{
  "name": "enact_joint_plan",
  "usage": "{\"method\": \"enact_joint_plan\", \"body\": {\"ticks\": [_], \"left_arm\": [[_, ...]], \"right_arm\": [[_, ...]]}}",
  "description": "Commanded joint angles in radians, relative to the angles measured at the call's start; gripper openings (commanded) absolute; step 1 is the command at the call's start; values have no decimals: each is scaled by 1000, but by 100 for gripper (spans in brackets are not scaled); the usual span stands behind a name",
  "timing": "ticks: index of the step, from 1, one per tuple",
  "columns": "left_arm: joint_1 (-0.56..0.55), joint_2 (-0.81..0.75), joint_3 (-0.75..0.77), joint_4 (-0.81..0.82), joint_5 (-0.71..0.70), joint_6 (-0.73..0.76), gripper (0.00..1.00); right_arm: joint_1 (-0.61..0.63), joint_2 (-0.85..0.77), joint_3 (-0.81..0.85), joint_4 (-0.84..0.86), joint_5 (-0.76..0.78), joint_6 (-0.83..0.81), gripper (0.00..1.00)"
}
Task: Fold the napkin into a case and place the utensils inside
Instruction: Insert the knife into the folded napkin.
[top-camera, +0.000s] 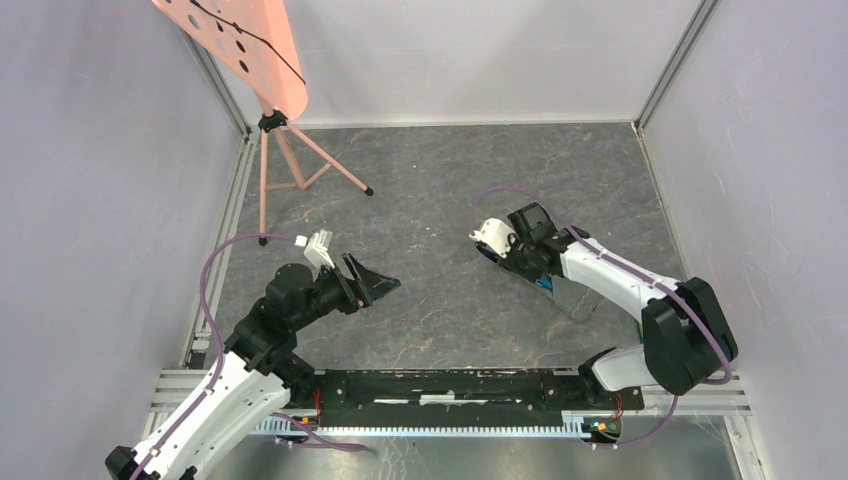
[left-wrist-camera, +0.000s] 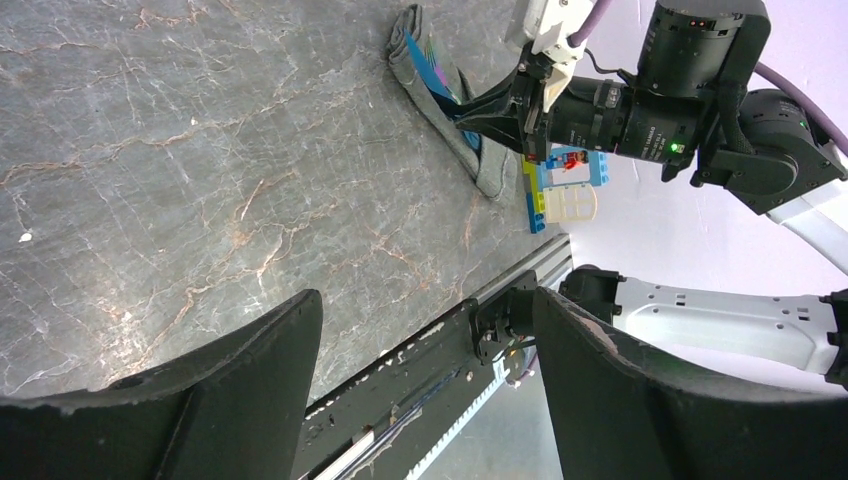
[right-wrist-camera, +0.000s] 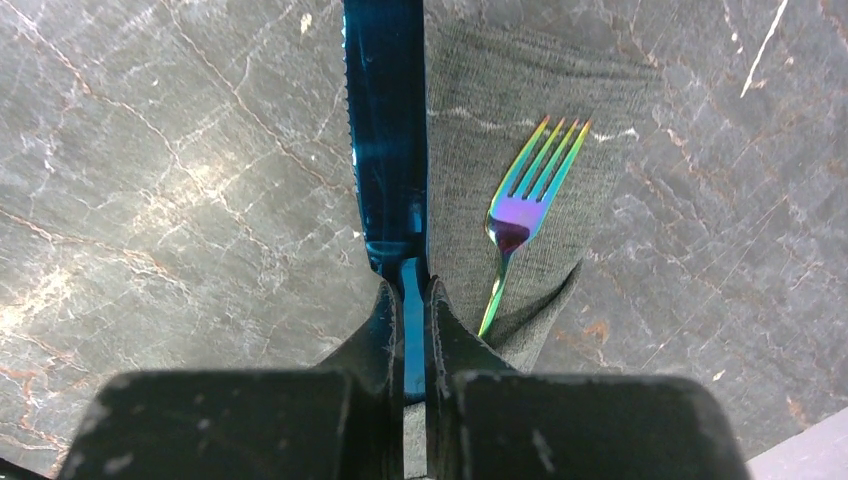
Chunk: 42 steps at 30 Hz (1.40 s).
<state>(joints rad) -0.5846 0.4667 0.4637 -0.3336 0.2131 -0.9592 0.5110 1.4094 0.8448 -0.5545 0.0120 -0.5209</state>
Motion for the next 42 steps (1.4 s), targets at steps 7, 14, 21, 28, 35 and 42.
{"method": "enact_joint_plan", "body": {"ticks": [7, 14, 21, 28, 35, 42], "left_arm": [[3, 1, -5, 51, 40, 51, 84], [2, 3, -6, 55, 45, 54, 84], [2, 12, -11, 69, 57, 53, 84], [2, 9, -16, 71, 60, 53, 84], [2, 10, -19, 74, 65, 51, 84], [3, 12, -22, 78, 67, 50, 84]], "right_arm": [[-42, -86, -84, 24, 26, 54, 0], [-70, -137, -116, 9, 51, 62, 0], [-97, -161, -136, -9, 68, 68, 0], [-100, -155, -145, -21, 94, 79, 0], [-103, -141, -145, -37, 124, 89, 0], [-111, -115, -143, -40, 130, 96, 0]]}}
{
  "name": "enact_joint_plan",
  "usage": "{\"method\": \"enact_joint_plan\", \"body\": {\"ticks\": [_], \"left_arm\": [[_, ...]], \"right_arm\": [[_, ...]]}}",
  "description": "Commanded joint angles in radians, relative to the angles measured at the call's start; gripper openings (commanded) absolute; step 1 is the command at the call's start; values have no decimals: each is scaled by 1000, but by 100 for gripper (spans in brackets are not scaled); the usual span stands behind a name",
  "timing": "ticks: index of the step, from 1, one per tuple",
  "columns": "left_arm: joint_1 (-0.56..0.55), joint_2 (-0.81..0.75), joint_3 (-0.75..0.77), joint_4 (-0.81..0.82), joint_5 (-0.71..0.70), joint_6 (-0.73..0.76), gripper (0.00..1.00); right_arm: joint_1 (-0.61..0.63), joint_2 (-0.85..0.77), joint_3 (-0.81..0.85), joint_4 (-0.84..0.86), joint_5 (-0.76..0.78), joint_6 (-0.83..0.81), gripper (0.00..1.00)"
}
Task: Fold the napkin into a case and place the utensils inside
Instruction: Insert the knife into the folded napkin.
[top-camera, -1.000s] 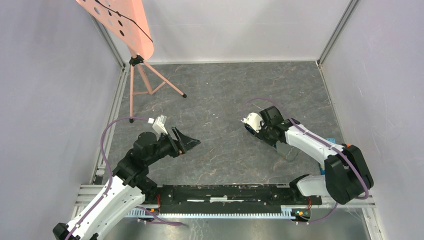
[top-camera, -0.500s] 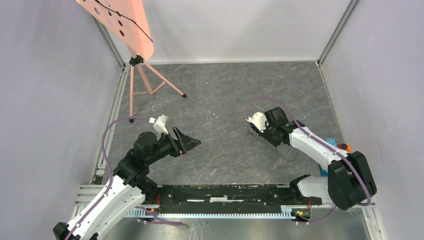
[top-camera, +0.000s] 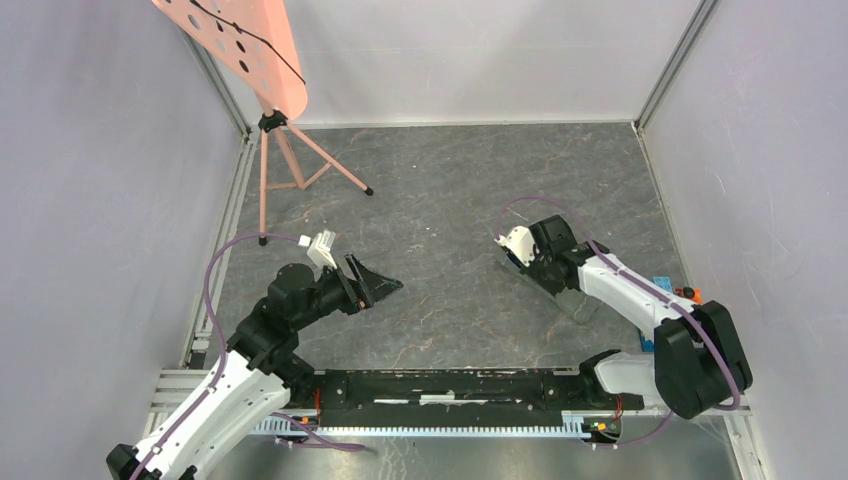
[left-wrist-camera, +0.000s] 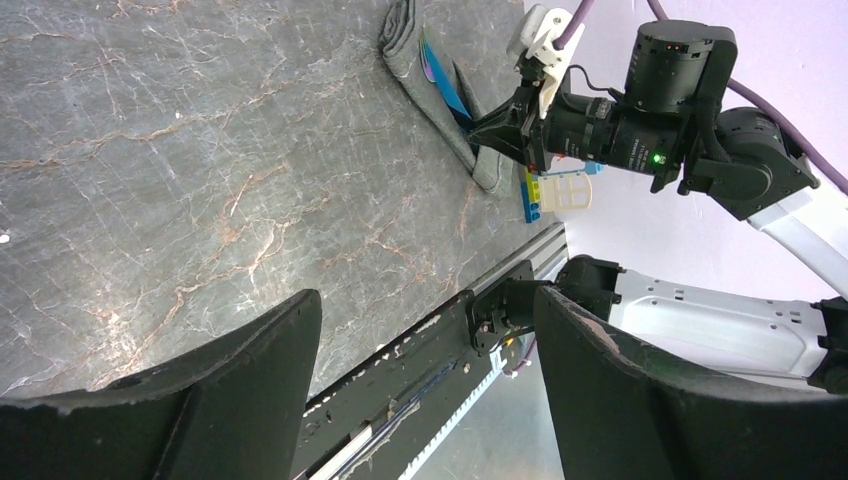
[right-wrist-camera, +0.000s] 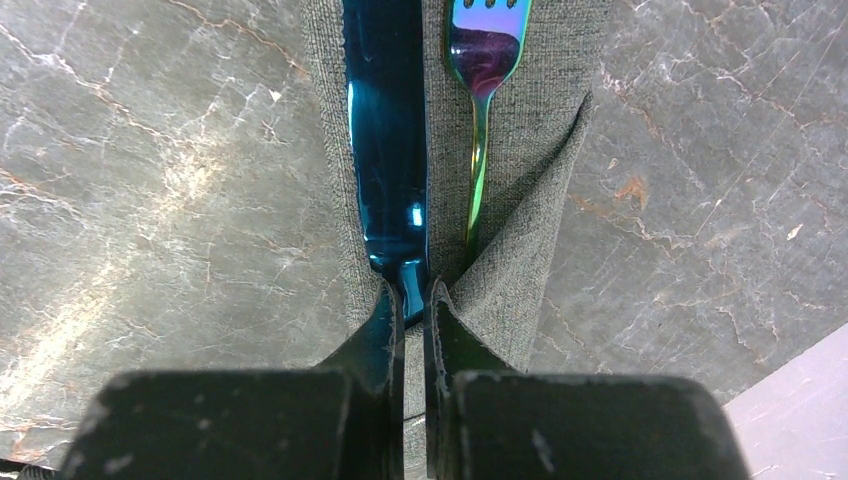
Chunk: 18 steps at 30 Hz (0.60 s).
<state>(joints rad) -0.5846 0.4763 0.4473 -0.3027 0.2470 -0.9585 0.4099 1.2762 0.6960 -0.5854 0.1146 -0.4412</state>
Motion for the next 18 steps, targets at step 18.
{"method": "enact_joint_plan", "body": {"ticks": [18], "left_arm": [[2, 5, -7, 42, 35, 53, 84]], "right_arm": [[-23, 75, 0, 39, 48, 38, 7]]}}
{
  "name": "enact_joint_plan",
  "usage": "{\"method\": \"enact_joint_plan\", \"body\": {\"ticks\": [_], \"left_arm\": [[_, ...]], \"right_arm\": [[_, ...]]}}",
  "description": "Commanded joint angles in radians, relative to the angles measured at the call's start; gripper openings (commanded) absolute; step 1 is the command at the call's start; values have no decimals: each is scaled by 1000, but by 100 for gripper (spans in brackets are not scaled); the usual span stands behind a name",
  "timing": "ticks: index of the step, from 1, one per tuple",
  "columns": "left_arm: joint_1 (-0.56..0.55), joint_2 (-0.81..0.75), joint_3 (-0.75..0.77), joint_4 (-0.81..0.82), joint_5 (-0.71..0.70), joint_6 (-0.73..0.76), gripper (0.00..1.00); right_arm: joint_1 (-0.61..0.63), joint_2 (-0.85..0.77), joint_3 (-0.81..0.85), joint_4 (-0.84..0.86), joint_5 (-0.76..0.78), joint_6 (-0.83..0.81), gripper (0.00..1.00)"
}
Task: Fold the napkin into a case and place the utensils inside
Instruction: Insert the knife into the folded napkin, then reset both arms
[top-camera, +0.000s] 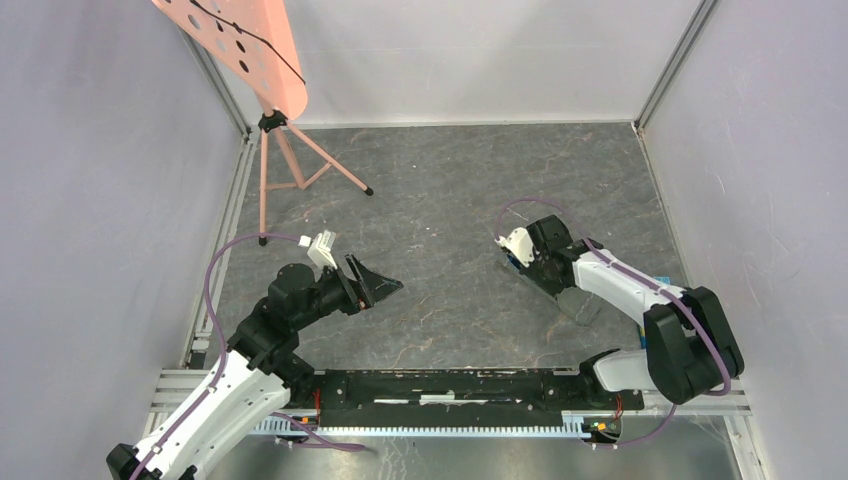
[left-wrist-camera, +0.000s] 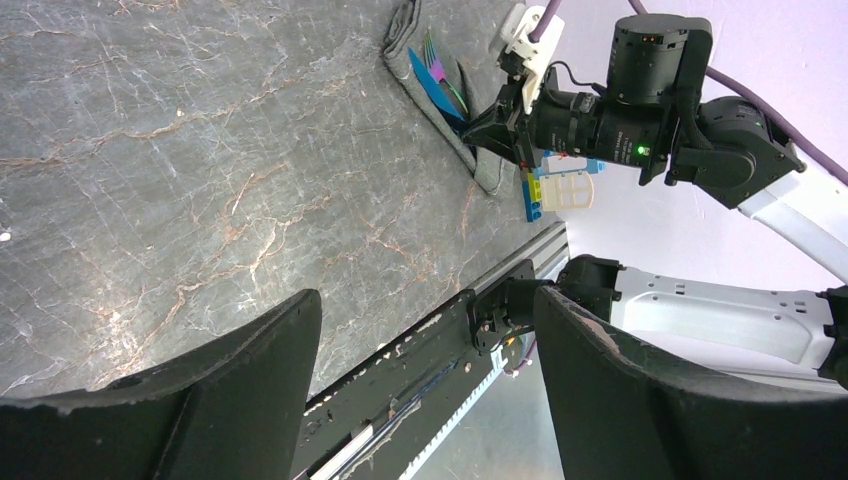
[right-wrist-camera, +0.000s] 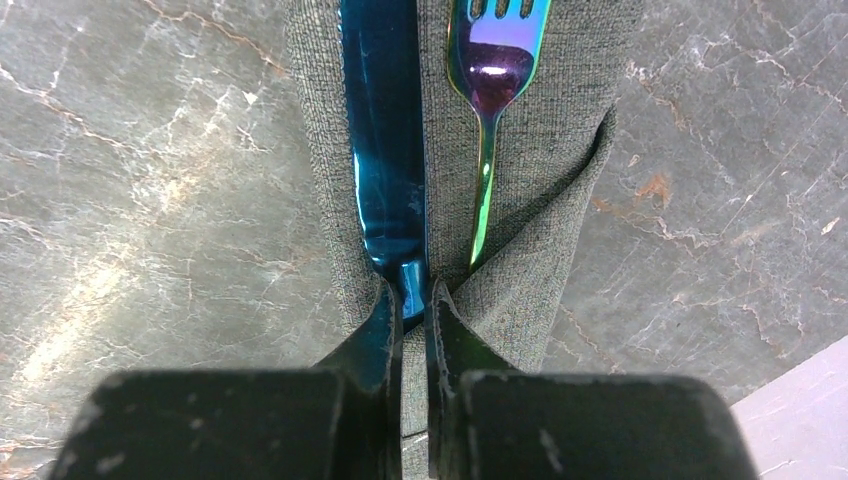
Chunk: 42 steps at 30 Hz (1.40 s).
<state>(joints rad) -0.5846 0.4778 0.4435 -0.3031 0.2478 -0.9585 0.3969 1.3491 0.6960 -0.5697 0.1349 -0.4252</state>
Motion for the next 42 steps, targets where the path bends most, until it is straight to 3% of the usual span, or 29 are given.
{"method": "enact_joint_plan", "body": {"ticks": [1, 10, 17, 18, 19, 22, 25, 29, 33, 35, 42], "left_arm": [[2, 5, -3, 43, 34, 53, 84], [3, 15, 4, 43, 36, 56, 84], [4, 31, 53, 5, 29, 73, 84], [3, 35, 80, -17, 28, 84, 84], [2, 44, 111, -34, 27, 93, 84], [3, 68, 225, -100, 21, 128, 84], [3, 99, 375, -178, -14, 181, 85], [3, 162, 584, -292, -94, 260, 85], [3, 225, 796, -390, -186, 335, 89], [3, 235, 883, -410, -240, 367, 98], [3, 185, 981, -401, -373, 433, 100]], "right_arm": [[-9, -3, 2, 25, 26, 23, 10], [-9, -119, 75, -36, -38, 44, 48], [-2, -323, 256, -145, -237, 82, 62], [0, -373, 285, -144, -279, 92, 75], [0, -415, 315, -137, -308, 106, 96], [0, -573, 370, -39, -322, 212, 98], [0, -708, 424, 46, -160, 419, 98], [0, -795, 523, 96, -179, 376, 98], [0, -846, 582, 135, -19, 416, 98], [-1, -860, 604, 137, 81, 424, 98], [0, -963, 541, 229, 160, 438, 98]]}}
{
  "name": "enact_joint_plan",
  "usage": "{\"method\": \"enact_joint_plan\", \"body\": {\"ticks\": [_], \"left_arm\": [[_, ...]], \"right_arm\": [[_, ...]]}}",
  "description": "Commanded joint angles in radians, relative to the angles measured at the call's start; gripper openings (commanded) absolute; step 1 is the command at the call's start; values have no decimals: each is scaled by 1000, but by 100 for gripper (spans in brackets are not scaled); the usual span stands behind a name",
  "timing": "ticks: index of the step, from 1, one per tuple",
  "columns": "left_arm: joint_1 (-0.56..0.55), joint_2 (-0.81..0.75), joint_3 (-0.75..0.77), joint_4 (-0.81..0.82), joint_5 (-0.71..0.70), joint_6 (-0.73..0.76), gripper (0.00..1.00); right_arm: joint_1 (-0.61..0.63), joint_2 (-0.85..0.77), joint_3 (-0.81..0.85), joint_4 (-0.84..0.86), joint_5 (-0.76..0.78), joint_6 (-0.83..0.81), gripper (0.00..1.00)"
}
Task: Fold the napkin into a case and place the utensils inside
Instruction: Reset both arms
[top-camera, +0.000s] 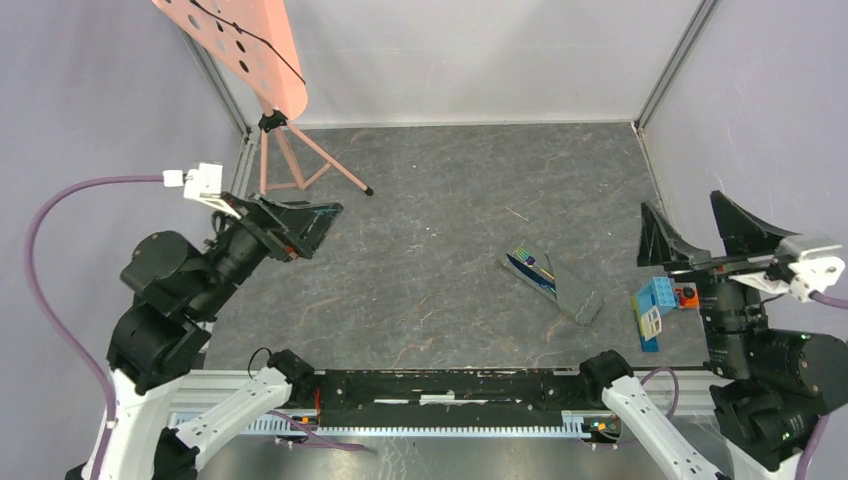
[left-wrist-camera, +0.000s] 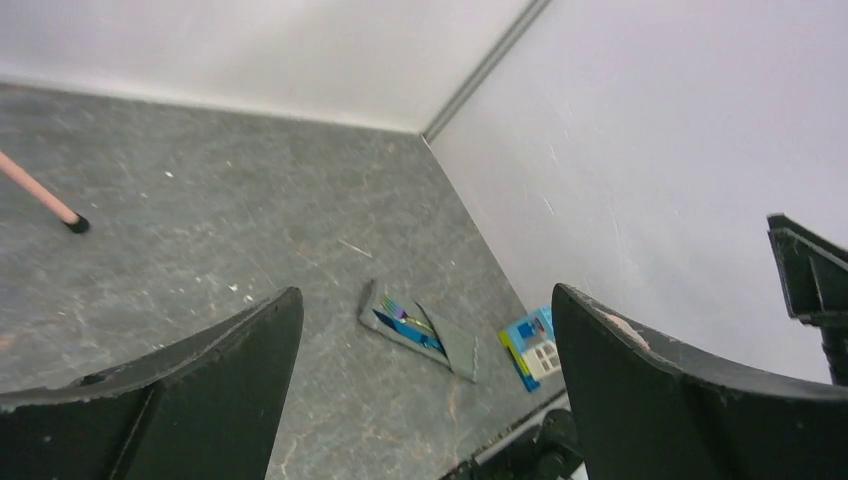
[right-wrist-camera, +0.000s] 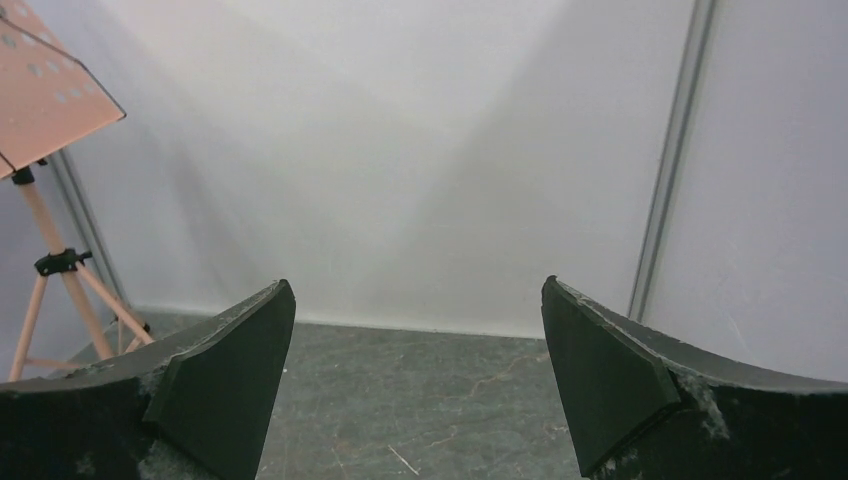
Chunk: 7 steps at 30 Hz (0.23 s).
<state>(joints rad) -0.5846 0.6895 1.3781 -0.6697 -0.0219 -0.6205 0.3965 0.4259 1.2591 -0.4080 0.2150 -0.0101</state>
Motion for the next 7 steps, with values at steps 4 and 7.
{"method": "enact_joint_plan", "body": {"ticks": [4, 7], "left_arm": [[3, -59, 69, -45, -123, 97, 100], [3, -72, 99, -58, -127, 95, 100]], "right_arm": [[0, -30, 0, 58, 85, 60, 98], [0, 17, 62, -32, 195, 159, 98]]}}
